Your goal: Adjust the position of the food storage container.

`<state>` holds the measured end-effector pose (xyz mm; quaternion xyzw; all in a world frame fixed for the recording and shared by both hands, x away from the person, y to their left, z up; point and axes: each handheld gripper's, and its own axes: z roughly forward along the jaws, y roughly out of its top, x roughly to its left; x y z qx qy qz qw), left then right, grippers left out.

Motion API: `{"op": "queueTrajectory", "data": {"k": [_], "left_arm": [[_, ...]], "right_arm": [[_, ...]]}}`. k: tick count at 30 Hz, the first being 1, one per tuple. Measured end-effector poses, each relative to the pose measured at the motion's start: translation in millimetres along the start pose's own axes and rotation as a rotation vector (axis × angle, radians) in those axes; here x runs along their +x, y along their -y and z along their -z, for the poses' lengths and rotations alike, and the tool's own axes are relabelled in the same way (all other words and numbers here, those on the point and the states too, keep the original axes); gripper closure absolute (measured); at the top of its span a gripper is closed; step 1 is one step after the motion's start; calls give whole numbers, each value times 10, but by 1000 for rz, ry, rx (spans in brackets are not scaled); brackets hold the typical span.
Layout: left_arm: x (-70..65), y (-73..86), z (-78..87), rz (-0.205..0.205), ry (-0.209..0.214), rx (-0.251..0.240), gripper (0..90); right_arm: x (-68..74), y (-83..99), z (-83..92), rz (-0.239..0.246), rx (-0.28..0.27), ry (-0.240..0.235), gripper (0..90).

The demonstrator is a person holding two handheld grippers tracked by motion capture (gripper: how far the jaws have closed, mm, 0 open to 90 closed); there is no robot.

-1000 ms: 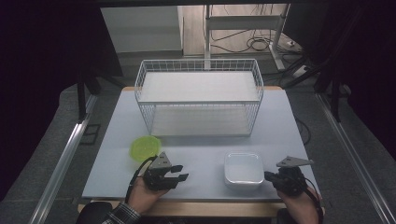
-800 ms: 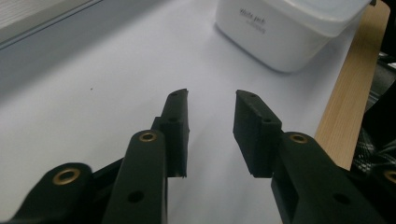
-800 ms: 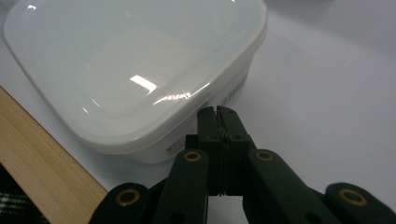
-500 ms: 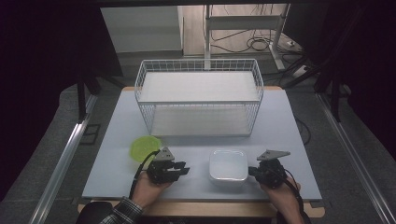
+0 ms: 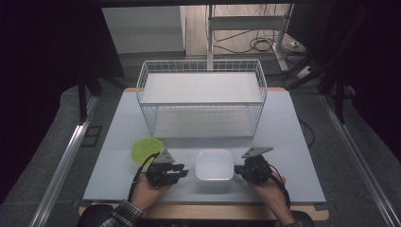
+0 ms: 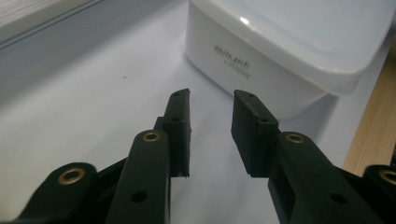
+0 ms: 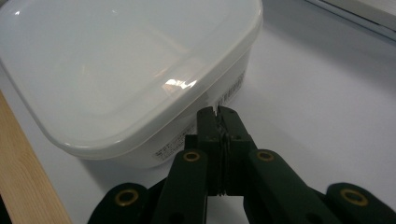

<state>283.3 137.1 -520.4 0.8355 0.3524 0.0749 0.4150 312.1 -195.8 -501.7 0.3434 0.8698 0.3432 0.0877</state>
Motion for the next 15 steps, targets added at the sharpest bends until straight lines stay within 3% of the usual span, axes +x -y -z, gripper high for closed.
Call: {"op": "queueTrajectory", "data": {"k": [7,15], "left_arm": [[56,22,74,15,-20,-4,701],[54,37,113,6,-30,4,707]], "right_arm": [[151,-127,-141,30,12,-36,887],[203,-138,-153,49,8,-38,873]]}}
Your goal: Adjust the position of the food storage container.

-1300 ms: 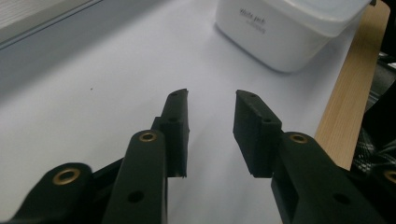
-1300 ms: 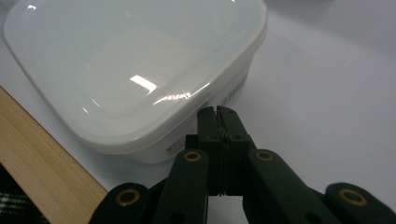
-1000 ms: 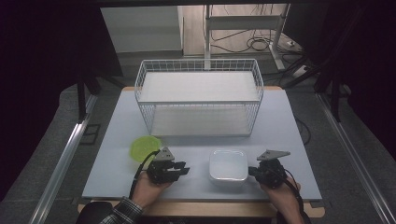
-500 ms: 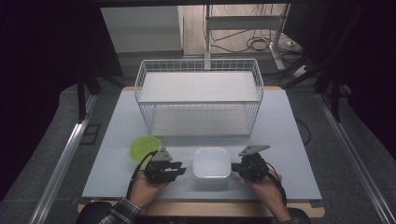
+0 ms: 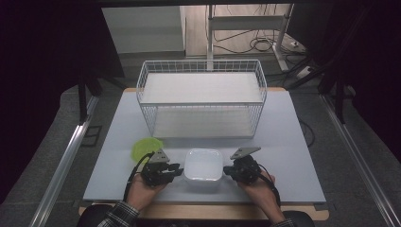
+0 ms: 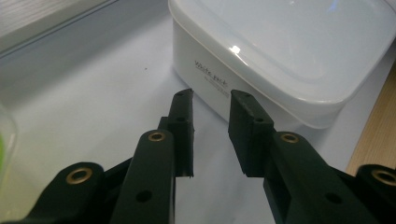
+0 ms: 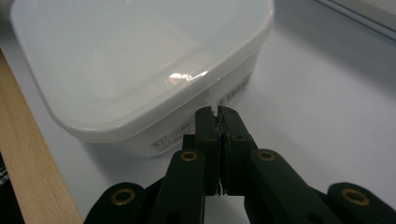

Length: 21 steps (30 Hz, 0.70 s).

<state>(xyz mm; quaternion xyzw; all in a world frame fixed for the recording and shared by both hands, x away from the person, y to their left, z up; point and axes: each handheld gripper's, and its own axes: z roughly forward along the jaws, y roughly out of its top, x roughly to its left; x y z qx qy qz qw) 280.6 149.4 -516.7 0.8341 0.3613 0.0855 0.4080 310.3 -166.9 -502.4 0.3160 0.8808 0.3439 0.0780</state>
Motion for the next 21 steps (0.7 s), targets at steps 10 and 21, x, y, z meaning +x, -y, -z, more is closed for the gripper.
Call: {"op": "queueTrajectory", "data": {"k": [10,21], "left_arm": [[33,99,298,-9,-23,-61,489],[6,139,307,-23,6,-115,156]], "right_arm": [[-106,146,246,40,-69,98,584],[-169,211,328,0,-149,112,179]]}}
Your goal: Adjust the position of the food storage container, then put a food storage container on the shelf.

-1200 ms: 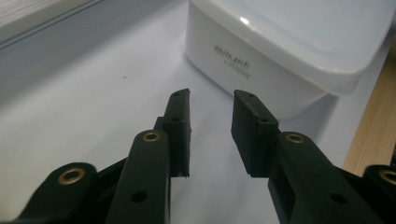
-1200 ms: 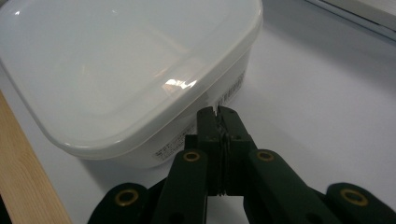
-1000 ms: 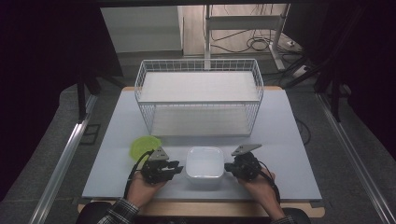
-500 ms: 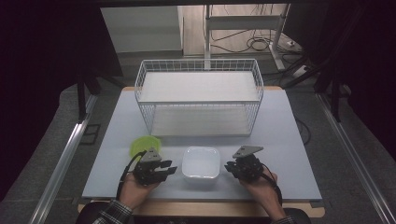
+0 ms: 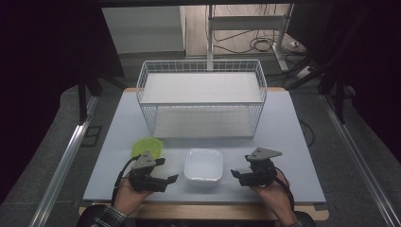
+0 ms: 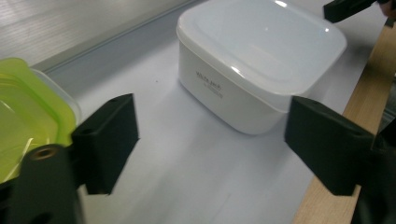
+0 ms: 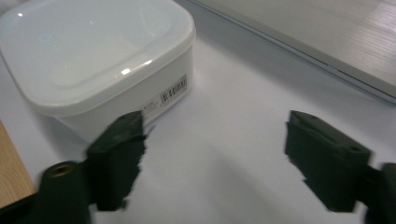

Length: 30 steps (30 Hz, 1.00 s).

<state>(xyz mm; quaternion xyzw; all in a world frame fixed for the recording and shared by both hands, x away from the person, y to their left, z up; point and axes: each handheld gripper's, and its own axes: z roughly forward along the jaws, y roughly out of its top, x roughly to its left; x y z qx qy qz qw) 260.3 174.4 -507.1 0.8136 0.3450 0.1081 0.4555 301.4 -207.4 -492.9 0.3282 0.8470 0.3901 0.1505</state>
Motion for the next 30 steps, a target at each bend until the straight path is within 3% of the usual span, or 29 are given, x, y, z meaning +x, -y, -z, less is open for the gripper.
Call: {"op": "queueTrajectory", "data": {"k": [4,14,24,30], "left_arm": [[-24,16,-56,-21,-13,31,134],[-18,15,-49,-17,-7,17,134],[-48,-36,-76,12,34,28,144],[-46,-85,-130,37,56,43,106]], "right_arm": [[9,5,-26,-1,-1,-6,126],[24,9,-45,7,6,-3,111],[36,-8,-42,-7,-13,0,91],[63,-30,-59,-16,-12,-9,25]]}}
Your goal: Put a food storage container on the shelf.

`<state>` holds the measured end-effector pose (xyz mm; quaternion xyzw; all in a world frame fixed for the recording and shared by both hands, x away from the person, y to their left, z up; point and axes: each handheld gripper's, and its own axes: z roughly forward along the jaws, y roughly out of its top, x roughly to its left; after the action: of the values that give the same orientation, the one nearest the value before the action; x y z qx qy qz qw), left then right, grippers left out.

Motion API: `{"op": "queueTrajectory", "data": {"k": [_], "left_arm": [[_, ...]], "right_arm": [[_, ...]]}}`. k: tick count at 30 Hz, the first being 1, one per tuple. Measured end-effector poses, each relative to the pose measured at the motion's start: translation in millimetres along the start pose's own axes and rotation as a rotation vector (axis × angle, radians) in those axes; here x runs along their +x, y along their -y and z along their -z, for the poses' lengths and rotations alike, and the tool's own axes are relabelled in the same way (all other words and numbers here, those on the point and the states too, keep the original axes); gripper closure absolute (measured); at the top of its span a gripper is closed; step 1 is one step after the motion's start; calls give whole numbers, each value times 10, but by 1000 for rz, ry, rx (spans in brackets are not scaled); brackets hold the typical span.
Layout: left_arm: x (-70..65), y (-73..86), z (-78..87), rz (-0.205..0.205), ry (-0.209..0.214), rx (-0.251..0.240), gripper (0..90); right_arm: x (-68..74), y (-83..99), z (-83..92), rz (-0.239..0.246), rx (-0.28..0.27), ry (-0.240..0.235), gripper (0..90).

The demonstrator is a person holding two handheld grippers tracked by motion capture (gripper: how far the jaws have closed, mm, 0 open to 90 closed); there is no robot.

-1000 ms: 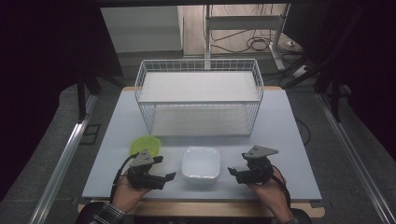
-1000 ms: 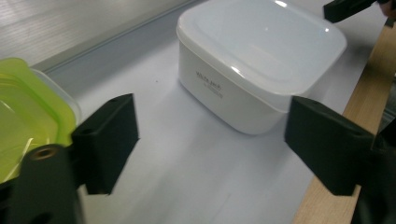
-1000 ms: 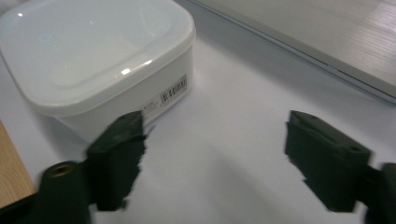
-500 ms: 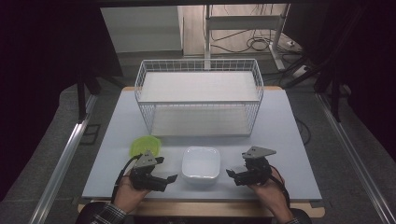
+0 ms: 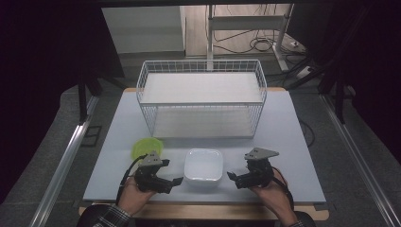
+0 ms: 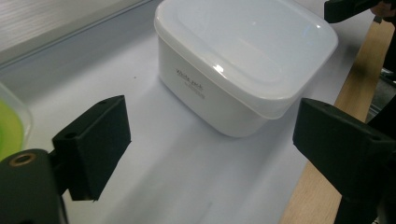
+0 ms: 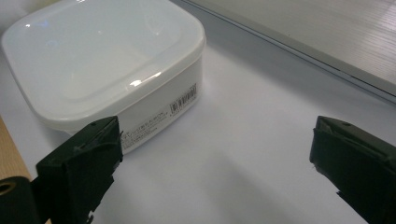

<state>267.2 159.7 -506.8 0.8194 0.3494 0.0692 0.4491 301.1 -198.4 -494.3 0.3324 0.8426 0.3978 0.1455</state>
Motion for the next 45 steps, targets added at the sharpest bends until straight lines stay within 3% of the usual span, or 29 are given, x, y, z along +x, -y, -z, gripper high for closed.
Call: {"op": "queueTrajectory", "data": {"k": [6,14,19,24,28,33,39,41,45], "left_arm": [[-43,-103,-57,-21,5,0,78],[-39,-220,-140,12,33,2,81],[-28,-260,-231,33,55,17,118],[-11,-284,-324,51,58,43,111],[24,-307,-391,84,92,50,94],[78,-311,-467,144,167,67,105],[34,-324,-417,121,141,79,148],[-15,-333,-383,93,110,84,183],[-118,-332,-330,81,64,94,239]], "right_arm": [[59,-67,-6,-11,0,-27,21],[147,-128,-48,-10,39,-62,50],[191,-195,-84,-37,5,-117,90],[209,-217,-170,-57,25,-153,101],[195,-235,-235,-103,35,-193,117],[162,-259,-323,-163,59,-261,183],[142,-265,-283,-210,86,-272,293],[151,-268,-249,-215,82,-261,339],[207,-270,-170,-218,84,-220,411]]}}
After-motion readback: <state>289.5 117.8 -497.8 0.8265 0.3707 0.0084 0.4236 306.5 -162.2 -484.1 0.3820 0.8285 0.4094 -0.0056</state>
